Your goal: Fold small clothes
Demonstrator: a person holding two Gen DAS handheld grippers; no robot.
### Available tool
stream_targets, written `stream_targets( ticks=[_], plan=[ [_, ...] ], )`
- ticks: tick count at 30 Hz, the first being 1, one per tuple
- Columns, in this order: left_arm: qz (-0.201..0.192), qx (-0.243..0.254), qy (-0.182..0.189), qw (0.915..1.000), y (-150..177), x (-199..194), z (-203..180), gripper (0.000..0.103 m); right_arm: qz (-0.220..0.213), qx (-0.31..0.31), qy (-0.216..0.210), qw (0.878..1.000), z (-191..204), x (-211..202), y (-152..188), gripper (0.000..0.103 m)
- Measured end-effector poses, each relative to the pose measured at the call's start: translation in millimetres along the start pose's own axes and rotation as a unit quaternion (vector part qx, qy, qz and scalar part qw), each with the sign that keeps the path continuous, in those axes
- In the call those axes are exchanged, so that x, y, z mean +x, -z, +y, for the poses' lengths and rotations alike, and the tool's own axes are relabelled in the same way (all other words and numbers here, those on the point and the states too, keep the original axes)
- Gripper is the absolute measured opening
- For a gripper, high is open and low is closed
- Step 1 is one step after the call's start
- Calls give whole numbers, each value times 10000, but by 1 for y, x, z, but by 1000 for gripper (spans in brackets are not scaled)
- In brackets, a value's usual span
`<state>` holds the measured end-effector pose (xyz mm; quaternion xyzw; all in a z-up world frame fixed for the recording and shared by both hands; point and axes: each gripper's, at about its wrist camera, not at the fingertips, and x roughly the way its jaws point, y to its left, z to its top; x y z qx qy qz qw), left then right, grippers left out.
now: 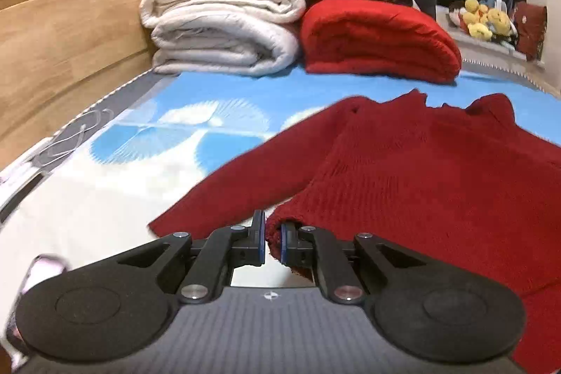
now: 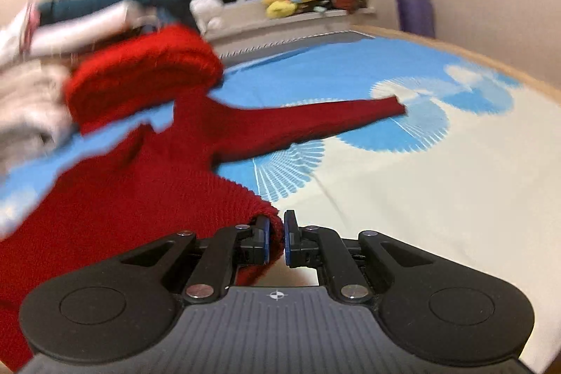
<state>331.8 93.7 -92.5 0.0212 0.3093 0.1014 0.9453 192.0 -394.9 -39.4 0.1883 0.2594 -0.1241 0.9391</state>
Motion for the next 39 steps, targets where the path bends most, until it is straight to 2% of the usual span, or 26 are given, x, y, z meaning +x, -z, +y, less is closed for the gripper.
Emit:
stream_targets(
  ticks=[2,3,4,6,7,8,10,12,14,15,17,18,19,20,21,22,23,25,27,30,32,34,36,39],
  plan=[
    [167,116,-77,9998,20,-19,10,8,23,16,-114,9999,-15,-23,10,7],
    [348,146,-95,9992,33,-22,16,9,104,-172,-28,9998,-20,-28,21,7],
    [556,183,-84,9983,58,-32,23,9,389,-418,128,9983,-26,-27,36,7],
    [1072,404,-102,9934,84,-29,22,9,1468,-686,342,9862,-37,-7,65,7],
    [1191,574,-122,9911,92,-28,19,9,1849,-755,333,9793,-41,1,73,7],
    [1222,801,-145,9892,99,-32,15,9,2039,-886,319,9744,-43,6,78,7],
    [1202,952,-212,9879,116,-43,18,9,2031,-1115,259,9724,-46,4,82,7],
    [1215,784,-101,9894,124,-51,24,10,1843,-1003,93,9777,-51,-10,80,7],
    [1251,578,5,9905,130,-58,32,10,1725,-739,-243,9819,-61,-22,76,7],
    [1268,555,13,9904,129,-59,33,10,1752,-637,-366,9818,-66,-25,75,7],
    [1311,577,-52,9897,132,-60,36,10,2127,-726,-765,9714,-70,-23,80,7],
    [1354,609,-145,9888,134,-59,38,13,2337,-775,-877,9652,-72,-19,84,8],
    [1412,637,-226,9877,132,-56,41,30,2555,-820,-913,9590,-74,-15,88,10],
    [1490,700,-383,9856,134,-54,43,46,2646,-844,-852,9569,-76,-12,88,20],
    [1503,743,-571,9842,134,-54,44,71,2602,-738,-751,9598,-82,-12,85,33],
    [1481,733,-693,9838,134,-56,47,82,2505,-577,-658,9642,-90,-13,79,57],
    [1441,668,-673,9850,132,-59,50,84,2400,-361,-654,9679,-99,-15,72,71],
    [1344,585,-529,9878,126,-66,55,91,2221,238,-1000,9696,-117,-21,57,71],
    [1223,584,-305,9903,119,-75,58,91,2033,461,-1237,9702,-122,-27,46,72],
    [1162,669,-66,9910,105,-81,60,91,1601,468,-1928,9670,-118,-44,34,71],
    [1168,591,72,9914,94,-79,67,91,1490,6,-2423,9587,-113,-61,24,70],
    [1189,596,87,9911,83,-78,69,91,1450,-277,-2424,9589,-109,-76,17,71],
    [1094,693,150,9915,72,-79,68,93,1379,-572,-2219,9636,-106,-80,8,73],
    [1101,741,117,9911,67,-81,71,101,1434,-879,-1787,9694,-87,-53,-10,74]
  ],
)
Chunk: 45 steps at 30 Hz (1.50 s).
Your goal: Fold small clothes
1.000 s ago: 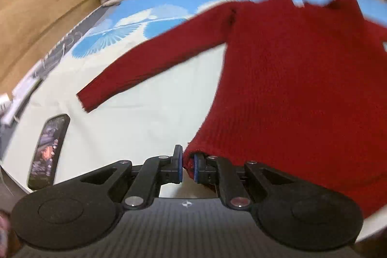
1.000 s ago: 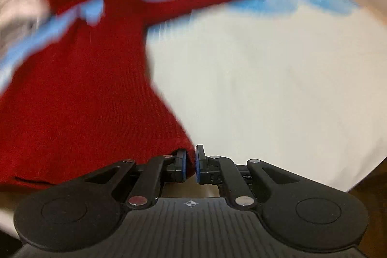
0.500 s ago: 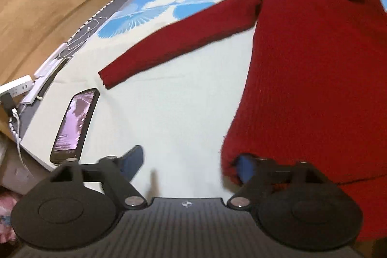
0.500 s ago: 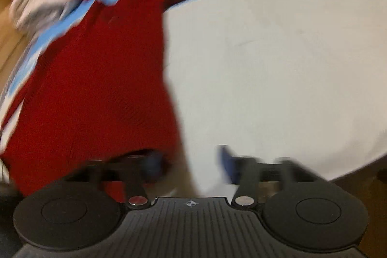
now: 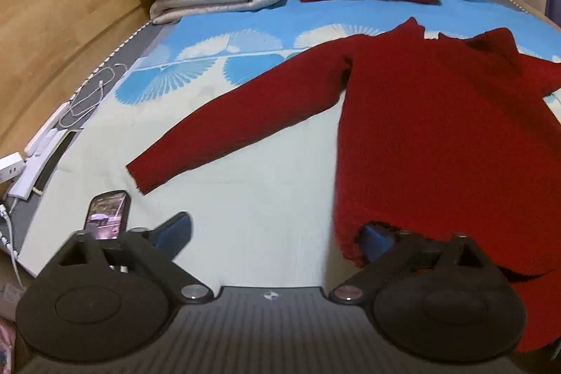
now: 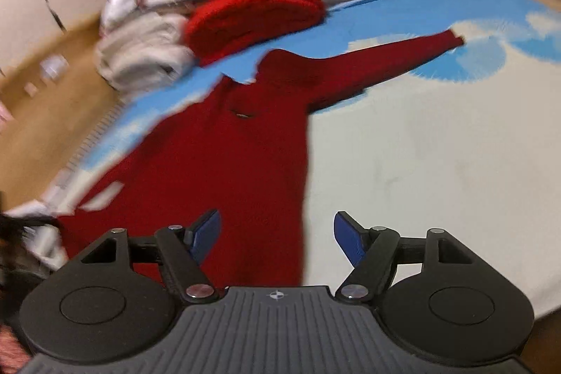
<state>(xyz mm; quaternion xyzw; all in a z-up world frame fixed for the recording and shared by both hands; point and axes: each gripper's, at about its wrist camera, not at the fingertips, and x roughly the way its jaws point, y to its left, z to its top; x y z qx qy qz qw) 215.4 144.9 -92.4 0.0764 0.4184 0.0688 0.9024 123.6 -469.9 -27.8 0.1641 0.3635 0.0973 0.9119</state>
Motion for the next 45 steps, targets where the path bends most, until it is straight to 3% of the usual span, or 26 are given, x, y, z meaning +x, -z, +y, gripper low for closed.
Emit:
stream_targets(
  ticks=[2,5,8,11,13,15,17,18,19,20,21,23,25,26,28,29,30,31,32,35,38,42,45],
  plan=[
    [307,131,-4,9994,14,4,1,101,-6,169,152,9997,2,29,-25,77],
    [582,129,139,9981,27,4,6,100,-18,728,502,9961,2,106,-59,80],
    [143,375,123,9991,25,-15,9,100,0,1547,939,9835,-19,179,-82,80],
    [-406,355,649,9964,21,-38,29,101,97,2243,962,9697,-42,235,-96,79],
    [-709,193,700,9948,6,-41,32,103,16,2530,1006,9622,-54,266,-103,79],
    [-797,-164,688,9943,-23,-20,25,103,-73,2701,1004,9576,-63,292,-113,80],
    [-695,-782,800,9913,-55,19,13,103,-329,2524,1019,9617,-62,310,-126,81],
    [-518,-1095,897,9886,-68,41,4,103,-348,2339,1126,9651,-58,317,-133,76],
    [-288,-1343,1109,9843,-81,67,-8,103,-342,2149,1378,9663,-53,323,-138,34],
    [-89,-1386,1288,9819,-91,92,-22,103,-213,1799,1683,9689,-48,330,-144,11],
    [100,-1348,1257,9828,-97,111,-35,103,-86,1444,1860,9719,-42,333,-151,11],
    [278,-1090,1001,9886,-98,137,-56,102,-413,1022,2202,9692,-39,321,-168,10],
    [465,-621,756,9941,-95,154,-71,102,-760,1405,2492,9552,-60,307,-180,10],
    [546,-440,646,9954,-93,161,-75,102,-756,1558,2548,9514,-72,308,-181,10],
    [641,-346,454,9963,-88,170,-73,102,-326,1355,2594,9556,-88,325,-172,12],
    [693,-402,433,9958,-87,174,-71,103,-303,1146,2628,9575,-88,327,-166,20],
    [733,-505,484,9949,-86,176,-67,103,-456,1007,2652,9578,-86,324,-163,29],
    [764,-610,517,9939,-85,178,-63,103,-544,1004,2695,9562,-85,317,-159,48],
    [779,-701,530,9931,-84,177,-60,103,-550,1170,2628,9561,-86,307,-158,59],
    [725,-750,676,9923,-85,173,-57,103,-477,1909,1755,9646,-97,262,-139,60],
    [705,-597,1062,9900,-88,166,-67,103,82,1974,1186,9731,-86,220,-106,60],
    [879,-221,1550,9838,-84,153,-87,103,858,1461,1265,9774,-53,173,-48,59],
    [838,20,1636,9830,-74,136,-96,103,887,1145,1290,9810,-21,130,-12,59]
  ],
)
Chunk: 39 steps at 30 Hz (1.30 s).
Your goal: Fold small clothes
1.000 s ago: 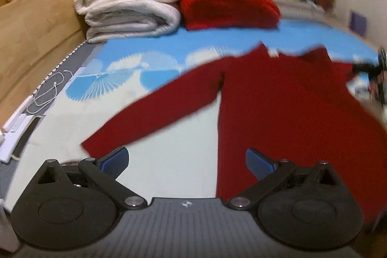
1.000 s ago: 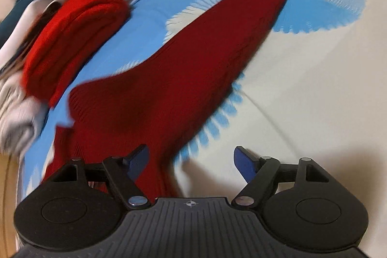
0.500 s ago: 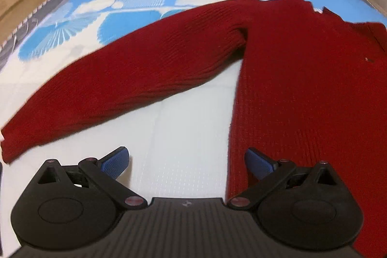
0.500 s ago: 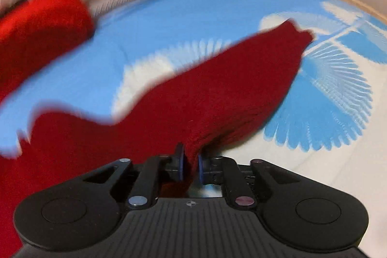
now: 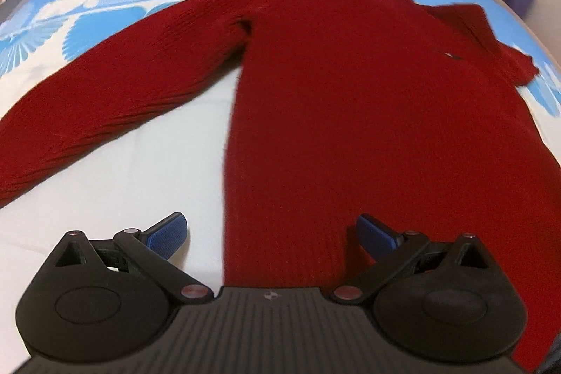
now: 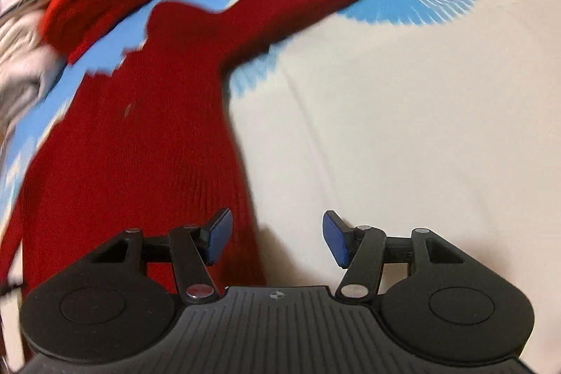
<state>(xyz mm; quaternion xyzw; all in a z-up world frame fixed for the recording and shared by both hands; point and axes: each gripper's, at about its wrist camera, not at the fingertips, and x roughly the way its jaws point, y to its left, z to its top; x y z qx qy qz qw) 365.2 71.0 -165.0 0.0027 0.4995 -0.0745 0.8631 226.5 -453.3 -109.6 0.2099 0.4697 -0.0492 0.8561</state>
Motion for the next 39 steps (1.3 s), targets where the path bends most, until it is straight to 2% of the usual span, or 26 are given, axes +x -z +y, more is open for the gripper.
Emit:
stream_targets(
  ticks=[5,9,10,11,13,16,17,18,19,20,21,24,25,26,27,29,31,32,33,34,36,38,39],
  plan=[
    [-301,202,-6,9993,31,-41,-21,103,-255,-791,14,9965,27,-54,59,59],
    [-470,403,-159,9980,71,-73,-37,103,-213,-1552,-43,9876,54,-59,114,50],
    [-465,428,-123,9979,81,-78,-38,103,-313,-1898,148,9812,62,-56,129,50],
    [-463,471,-84,9978,92,-82,-41,103,-313,-1898,148,9812,62,-56,129,50],
    [-413,640,-74,9971,113,-86,-48,103,-493,-2538,657,9638,80,-50,141,50],
    [-403,876,98,9953,130,-88,-58,103,-786,-2963,1176,9446,96,-35,140,50],
    [-431,992,158,9940,133,-88,-62,103,-789,-2997,1312,9417,99,-29,138,45],
    [-465,1086,139,9929,137,-85,-65,102,-760,-3034,1343,9403,100,-24,136,13],
    [-499,1139,40,9922,138,-81,-67,91,-713,-3048,1308,9407,104,-21,134,8],
    [-494,1177,-142,9917,141,-76,-68,75,-699,-3040,1180,9427,108,-22,133,7],
    [-386,1210,-311,9914,141,-69,-68,26,-782,-3063,1050,9429,111,-28,138,7],
    [-424,789,-414,9951,141,-74,-53,4,-1143,-3417,-33,9328,127,-57,152,7],
    [-447,728,-620,9944,141,-75,-46,4,-1081,-3526,-204,9293,129,-59,157,7],
    [-404,627,-765,9943,141,-74,-39,4,-969,-3586,-72,9284,131,-56,160,7],
    [-320,508,-774,9952,141,-73,-32,4,-803,-3601,235,9292,131,-47,161,8],
    [-281,295,-520,9978,141,-76,-20,5,-505,-3351,653,9385,124,-34,154,10],
    [-275,209,-283,9990,144,-79,-14,20,-541,-3014,493,9507,116,-39,145,31],
    [-253,166,-159,9994,145,-80,-11,26,-658,-2784,408,9573,111,-47,141,54],
    [-251,118,-62,9996,146,-81,-10,39,-764,-2596,309,9622,107,-53,138,60],
    [-264,61,46,9996,147,-82,-7,43,-890,-2355,142,9677,101,-62,136,60],
    [-272,-103,185,9994,145,-83,-3,45,-1113,-1755,-234,9779,86,-78,126,60],
    [-267,-296,232,9989,144,-82,2,47,-1289,-1178,-367,9840,69,-82,118,60],
    [-293,-362,186,9987,141,-82,3,51,-1349,-903,-353,9861,56,-85,116,58]
  ],
)
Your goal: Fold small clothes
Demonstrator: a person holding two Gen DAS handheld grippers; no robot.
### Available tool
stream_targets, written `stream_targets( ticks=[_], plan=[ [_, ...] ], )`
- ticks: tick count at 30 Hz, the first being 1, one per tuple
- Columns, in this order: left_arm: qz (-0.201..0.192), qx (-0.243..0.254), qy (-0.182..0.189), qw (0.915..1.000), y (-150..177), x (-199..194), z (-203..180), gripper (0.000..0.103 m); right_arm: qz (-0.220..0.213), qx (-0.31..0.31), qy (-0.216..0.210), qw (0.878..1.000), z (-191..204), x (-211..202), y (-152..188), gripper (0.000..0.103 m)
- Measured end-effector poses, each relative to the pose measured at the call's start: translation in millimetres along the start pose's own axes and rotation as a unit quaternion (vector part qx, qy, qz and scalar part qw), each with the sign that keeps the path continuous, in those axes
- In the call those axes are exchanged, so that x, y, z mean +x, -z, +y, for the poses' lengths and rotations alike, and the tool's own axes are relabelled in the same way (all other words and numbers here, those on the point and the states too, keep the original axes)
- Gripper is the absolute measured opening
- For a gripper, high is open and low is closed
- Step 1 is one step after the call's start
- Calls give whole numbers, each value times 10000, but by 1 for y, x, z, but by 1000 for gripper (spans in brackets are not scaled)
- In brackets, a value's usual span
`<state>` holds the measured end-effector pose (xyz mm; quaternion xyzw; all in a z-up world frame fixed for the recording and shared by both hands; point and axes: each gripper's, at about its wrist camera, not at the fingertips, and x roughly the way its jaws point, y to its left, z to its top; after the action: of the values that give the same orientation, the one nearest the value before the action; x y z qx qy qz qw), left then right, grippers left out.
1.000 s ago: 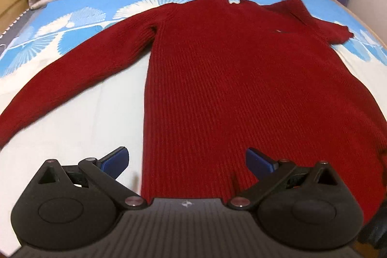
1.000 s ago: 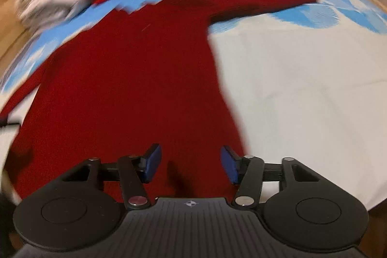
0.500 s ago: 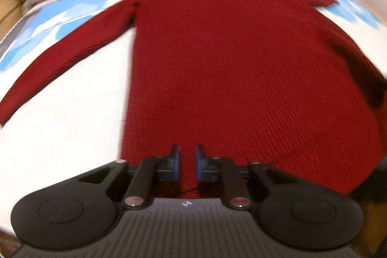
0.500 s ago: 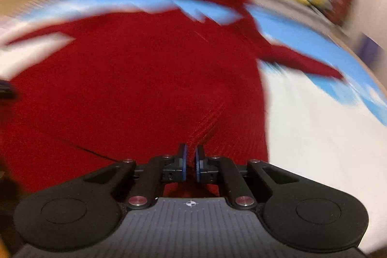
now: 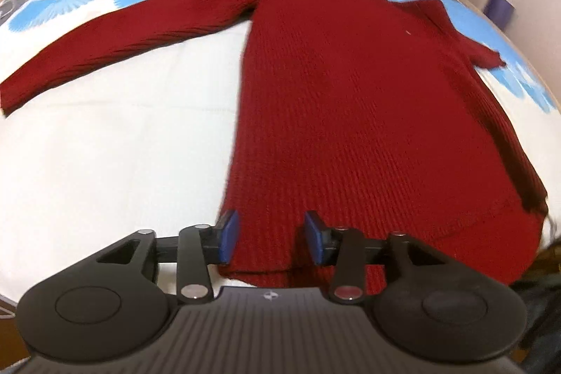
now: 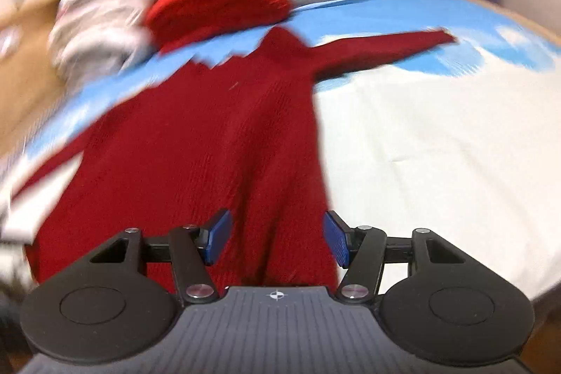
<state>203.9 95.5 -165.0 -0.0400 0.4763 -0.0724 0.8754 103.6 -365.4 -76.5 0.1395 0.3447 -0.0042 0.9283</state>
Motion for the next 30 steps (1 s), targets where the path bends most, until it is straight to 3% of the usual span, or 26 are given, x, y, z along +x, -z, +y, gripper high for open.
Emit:
stream_targets(
  ticks=[1,5,9,16,20,25,28,29,30],
  plan=[
    [-33,-37,-47,10000,-4,0,1,56,-9,236,147,9996,-5,3,-2,58],
    [-95,-174,-28,9998,-13,5,1,59,200,399,596,9972,-7,23,-5,40],
    [-114,-151,-201,9996,-9,7,3,72,231,366,798,9959,-2,30,-6,38],
    [55,93,-395,9992,-13,27,-8,72,561,-58,578,9967,-16,39,-9,38],
    [40,176,-379,9991,-12,29,-12,72,682,-523,377,9956,5,49,-5,38],
    [42,181,-412,9990,-16,37,-14,74,792,-1139,1242,9825,22,65,0,38],
    [44,192,-419,9989,-16,39,-14,75,1103,-873,1248,9822,10,71,2,38],
    [42,204,-418,9989,-16,39,-15,75,1111,-843,1225,9826,9,72,3,35],
    [38,219,-420,9989,-16,39,-15,75,1061,-916,1213,9827,11,70,4,25]
  ],
)
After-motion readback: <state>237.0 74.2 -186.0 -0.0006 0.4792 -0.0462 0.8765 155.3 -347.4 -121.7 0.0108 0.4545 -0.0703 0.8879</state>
